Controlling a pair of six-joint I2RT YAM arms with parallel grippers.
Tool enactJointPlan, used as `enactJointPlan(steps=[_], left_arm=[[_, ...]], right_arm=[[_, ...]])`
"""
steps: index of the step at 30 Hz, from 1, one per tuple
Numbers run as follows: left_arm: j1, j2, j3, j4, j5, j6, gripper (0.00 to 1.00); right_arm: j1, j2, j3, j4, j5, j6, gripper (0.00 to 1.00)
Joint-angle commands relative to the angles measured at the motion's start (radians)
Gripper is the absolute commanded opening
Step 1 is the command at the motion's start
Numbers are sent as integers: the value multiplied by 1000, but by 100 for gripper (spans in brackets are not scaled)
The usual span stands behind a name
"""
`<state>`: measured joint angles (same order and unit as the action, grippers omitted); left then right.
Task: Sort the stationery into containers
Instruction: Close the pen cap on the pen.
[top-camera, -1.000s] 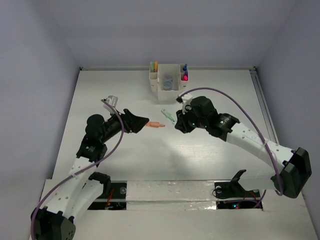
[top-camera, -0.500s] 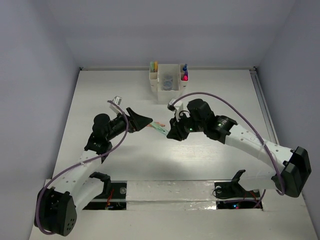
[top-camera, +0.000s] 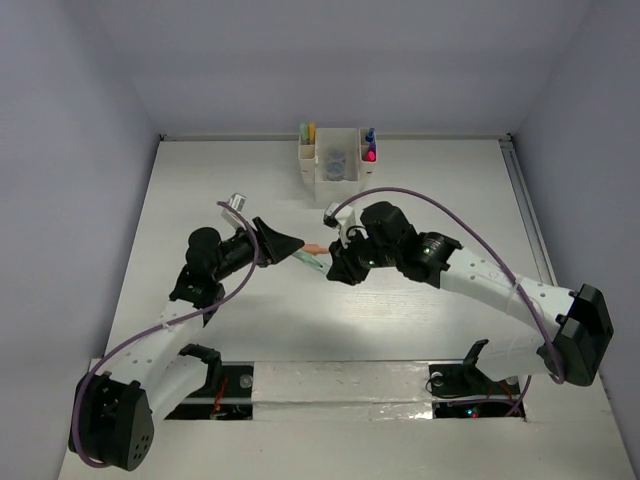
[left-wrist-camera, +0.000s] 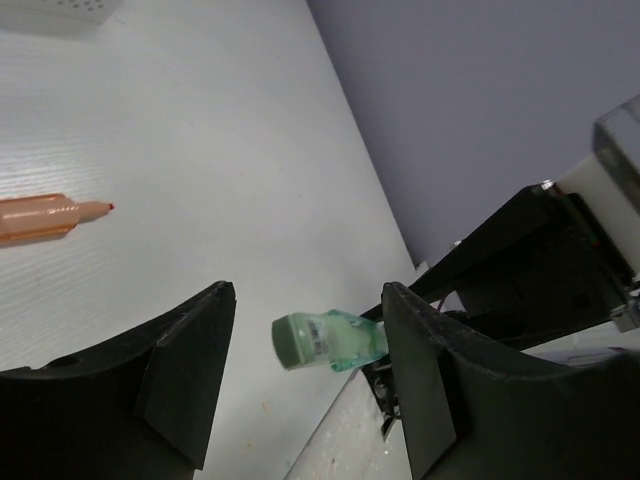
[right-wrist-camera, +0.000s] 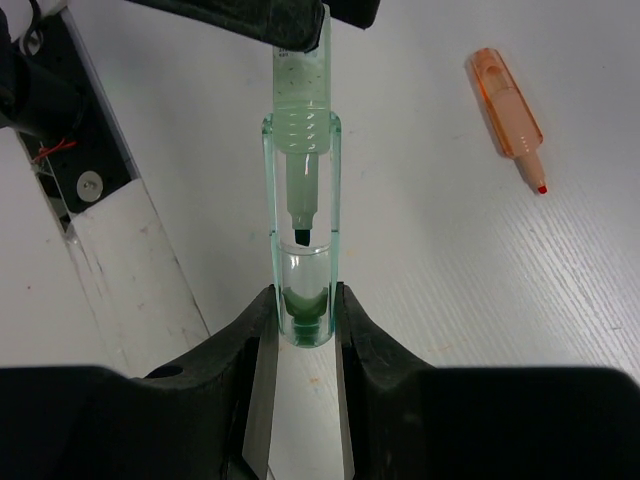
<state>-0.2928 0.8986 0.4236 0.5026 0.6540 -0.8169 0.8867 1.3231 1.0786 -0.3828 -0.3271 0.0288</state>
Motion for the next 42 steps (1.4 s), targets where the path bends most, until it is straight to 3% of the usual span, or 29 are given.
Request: enactJointPlan(steps=[1, 5, 8, 14, 22, 28, 33, 42], left_arm=[[0, -6, 63, -99, -8, 88, 58], [0, 6, 70, -113, 4, 102, 53], [0, 17, 67, -79, 27, 76, 37], [0, 33, 52, 0, 53, 36, 32], [0, 36, 55, 28, 90, 27, 0], [0, 17, 57, 28, 91, 22, 0], [0, 20, 11, 177, 144, -88, 0], [-9, -12, -11, 258, 139, -165, 0]], right_arm=[[11, -15, 50, 36, 54, -17, 0], [11, -24, 50, 53, 57, -17, 0], [11, -6, 57, 47, 63, -17, 0], [11, -1, 52, 53, 60, -17, 0], [11, 10, 44, 44, 97, -47, 0], [20, 21, 53, 42, 108, -46, 0], [29, 10, 41, 104, 118, -32, 0], [40, -36, -20, 208, 135, 5, 0]])
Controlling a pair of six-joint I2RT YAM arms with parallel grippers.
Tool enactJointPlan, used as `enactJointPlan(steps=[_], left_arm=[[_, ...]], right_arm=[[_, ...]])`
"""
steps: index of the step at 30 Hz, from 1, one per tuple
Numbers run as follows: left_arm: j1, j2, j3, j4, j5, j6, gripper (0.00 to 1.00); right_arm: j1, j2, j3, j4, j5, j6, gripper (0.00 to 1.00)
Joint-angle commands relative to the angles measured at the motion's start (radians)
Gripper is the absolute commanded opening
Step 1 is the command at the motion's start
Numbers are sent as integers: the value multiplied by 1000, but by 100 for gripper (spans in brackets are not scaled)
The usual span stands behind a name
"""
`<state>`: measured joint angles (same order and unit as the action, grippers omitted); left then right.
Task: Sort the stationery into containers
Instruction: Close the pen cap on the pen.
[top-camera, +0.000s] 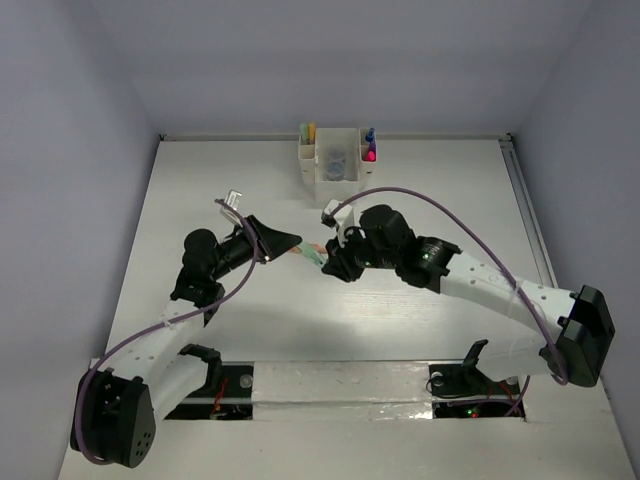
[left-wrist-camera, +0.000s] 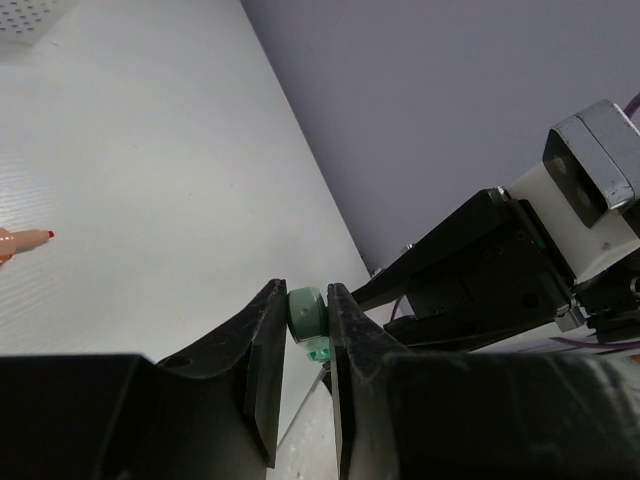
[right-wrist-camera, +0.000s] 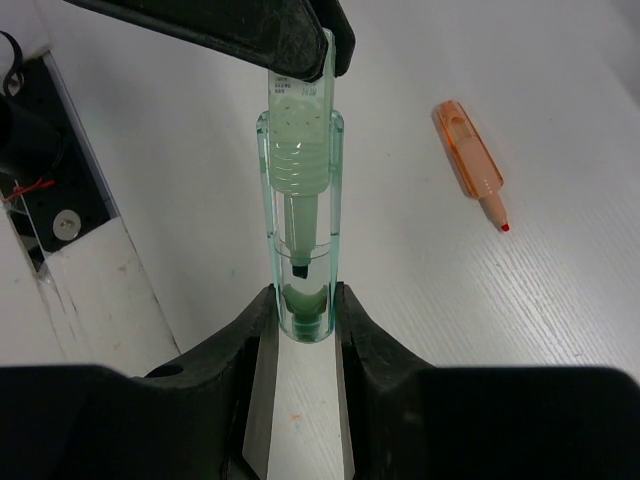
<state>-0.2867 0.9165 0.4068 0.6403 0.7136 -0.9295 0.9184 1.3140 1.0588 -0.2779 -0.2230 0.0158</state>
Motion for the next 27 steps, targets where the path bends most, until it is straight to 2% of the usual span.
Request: enactJointPlan(steps=[1, 4, 9, 19, 27], left_arm=[[-16, -33, 6, 122, 81, -54, 0], [-26, -34, 15, 99, 80, -37, 0], [-107, -27, 49, 4, 32, 40, 0], [-127, -41, 33, -36, -11, 70, 0], [-166, -57, 7, -25, -42, 58, 0]], right_arm=[[17, -27, -2, 106, 34, 18, 0], [17, -25, -3, 121, 33, 23, 0], [17, -15, 18, 132, 43, 29, 0], [17, -56, 41, 210, 135, 32, 0], [17, 5, 135, 267, 126, -4, 0]])
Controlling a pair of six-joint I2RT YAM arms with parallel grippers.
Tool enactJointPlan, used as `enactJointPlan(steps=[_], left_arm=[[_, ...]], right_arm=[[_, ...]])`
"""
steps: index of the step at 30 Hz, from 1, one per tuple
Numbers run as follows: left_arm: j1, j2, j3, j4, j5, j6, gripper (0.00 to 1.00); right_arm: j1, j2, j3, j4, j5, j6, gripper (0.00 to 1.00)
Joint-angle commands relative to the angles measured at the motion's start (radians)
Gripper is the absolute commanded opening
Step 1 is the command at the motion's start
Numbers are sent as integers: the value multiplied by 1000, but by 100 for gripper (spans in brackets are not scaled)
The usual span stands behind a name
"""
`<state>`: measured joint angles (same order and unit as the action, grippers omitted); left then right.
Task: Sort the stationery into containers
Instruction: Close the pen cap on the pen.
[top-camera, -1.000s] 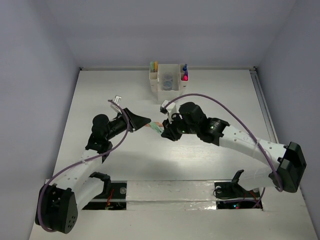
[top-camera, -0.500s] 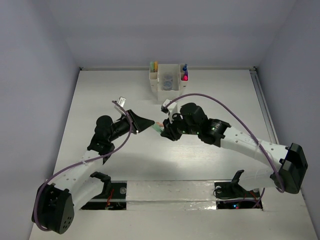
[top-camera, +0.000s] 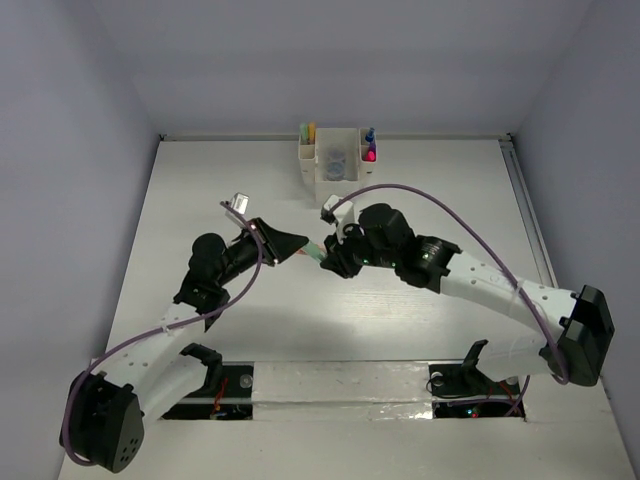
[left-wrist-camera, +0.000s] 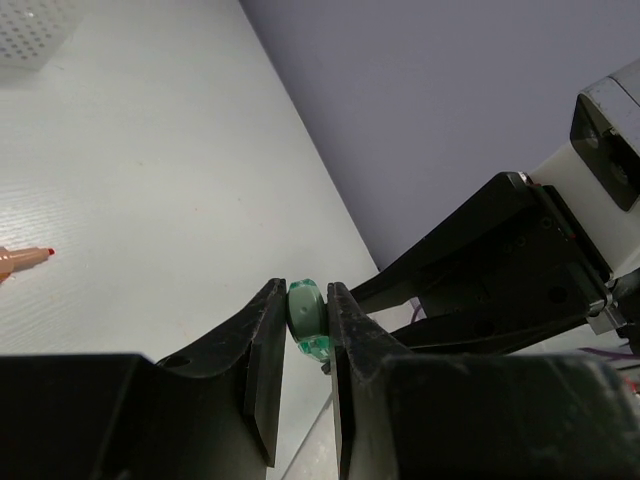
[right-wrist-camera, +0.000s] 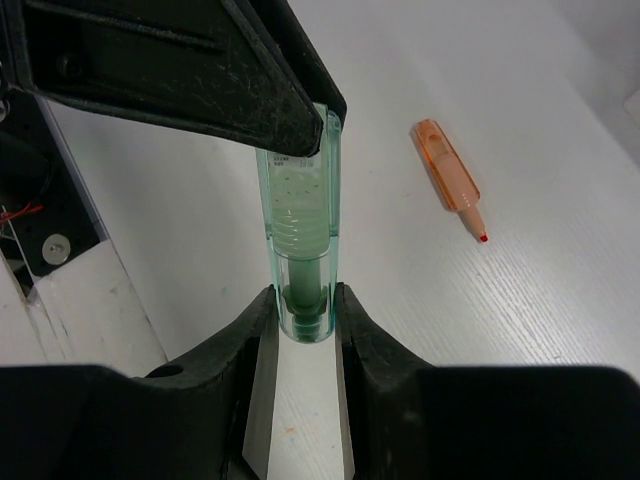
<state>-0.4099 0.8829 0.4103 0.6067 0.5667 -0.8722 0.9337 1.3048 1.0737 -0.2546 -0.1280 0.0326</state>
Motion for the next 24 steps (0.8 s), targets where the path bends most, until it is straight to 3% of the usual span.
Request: enactJointPlan(steps=[1, 24], left_arm=[[-52, -25, -1, 7, 104, -1, 0], [-81, -59, -44, 28, 90, -37, 0]], right_arm=[[2, 20, 144, 244, 37, -20, 0], [-29, 137, 512, 265, -45, -177, 0]])
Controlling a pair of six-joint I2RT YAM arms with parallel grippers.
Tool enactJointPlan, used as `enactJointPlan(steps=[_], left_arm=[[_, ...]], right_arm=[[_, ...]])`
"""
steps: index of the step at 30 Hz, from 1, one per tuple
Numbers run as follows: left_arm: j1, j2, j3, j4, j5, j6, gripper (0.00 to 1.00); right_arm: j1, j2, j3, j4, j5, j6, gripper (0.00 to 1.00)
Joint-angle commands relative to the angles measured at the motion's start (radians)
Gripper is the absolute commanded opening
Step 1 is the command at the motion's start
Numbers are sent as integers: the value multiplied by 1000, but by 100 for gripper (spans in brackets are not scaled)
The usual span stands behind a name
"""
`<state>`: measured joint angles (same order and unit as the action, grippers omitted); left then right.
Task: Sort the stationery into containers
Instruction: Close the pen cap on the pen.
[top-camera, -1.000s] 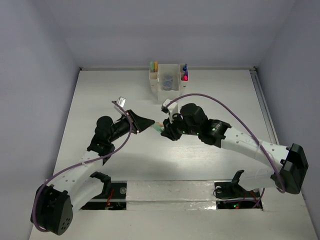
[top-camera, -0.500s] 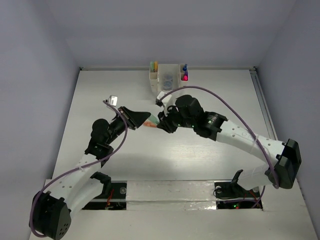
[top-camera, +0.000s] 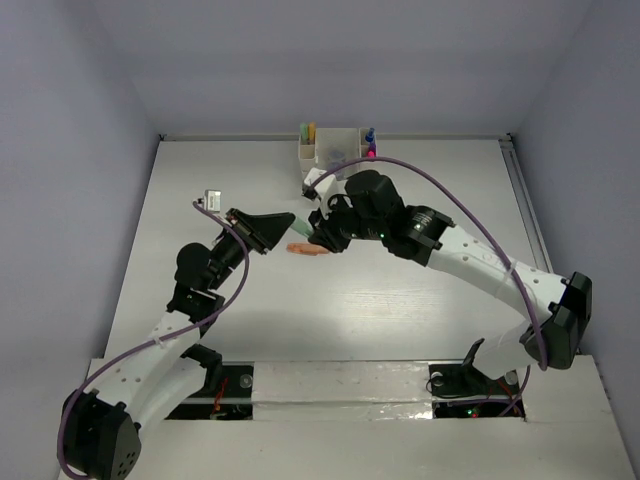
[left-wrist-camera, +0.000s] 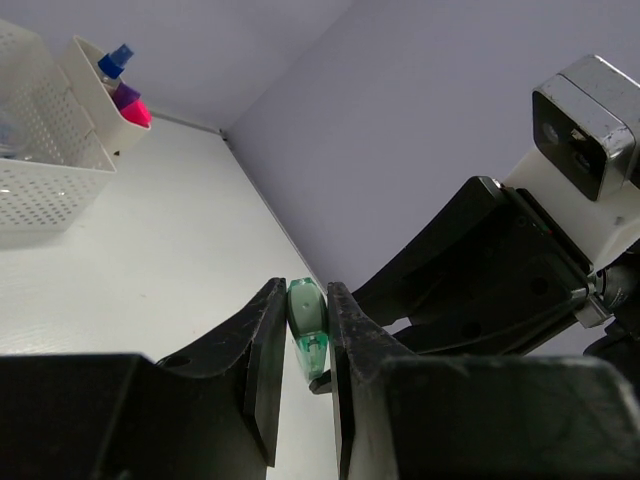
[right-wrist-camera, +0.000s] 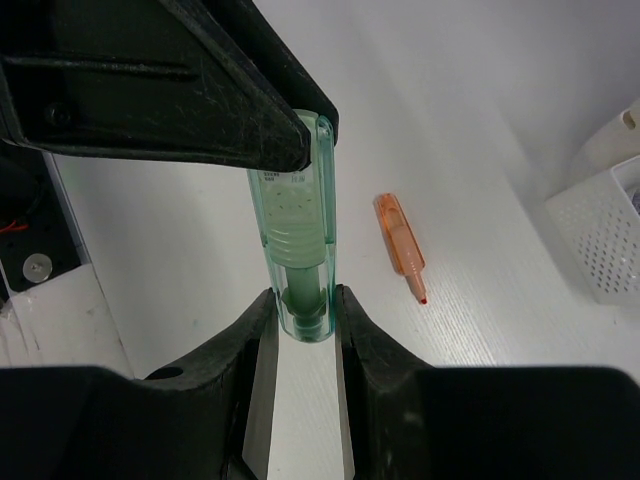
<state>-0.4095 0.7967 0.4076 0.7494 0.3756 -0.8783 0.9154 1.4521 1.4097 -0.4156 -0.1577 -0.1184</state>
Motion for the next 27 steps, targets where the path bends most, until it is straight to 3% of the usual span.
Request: enactJointPlan(steps=[1, 8, 9, 10, 11, 12, 15, 18, 20, 24, 27], left_arm=[[-90, 30, -41, -111, 279, -31, 0], [-112, 21, -23, -110, 232, -34, 0], [-112, -26, 26, -152, 133, -13, 0], [-112, -27, 36, -153, 132, -13, 0], [-112, -31, 46, -151, 96, -16, 0], [-112, -33, 54, -148, 76, -22, 0], [-112, -28, 76, -115, 4, -31, 0], [-112, -11, 77, -55, -49, -51, 0], [-112, -2, 71, -21, -84, -67, 0], [-112, -19, 16, 172, -151, -96, 0], [-112, -37, -18, 266, -179, -87, 0]], right_arm=[[-10, -6, 190, 423, -17, -30, 0], [-10, 27, 244, 403, -43, -21, 0], [-10, -69, 54, 485, 18, 56, 16], [-10, -70, 52, 494, 35, 57, 16], [-10, -91, 17, 503, 59, 95, 22], [-10, -114, -18, 514, 78, 109, 35], [-10, -214, -145, 549, 103, 174, 57], [-10, -298, -231, 587, 106, 218, 71], [-10, -334, -264, 597, 141, 244, 75], [-10, -380, -356, 682, 247, 321, 91], [-10, -388, -417, 751, 228, 419, 99]])
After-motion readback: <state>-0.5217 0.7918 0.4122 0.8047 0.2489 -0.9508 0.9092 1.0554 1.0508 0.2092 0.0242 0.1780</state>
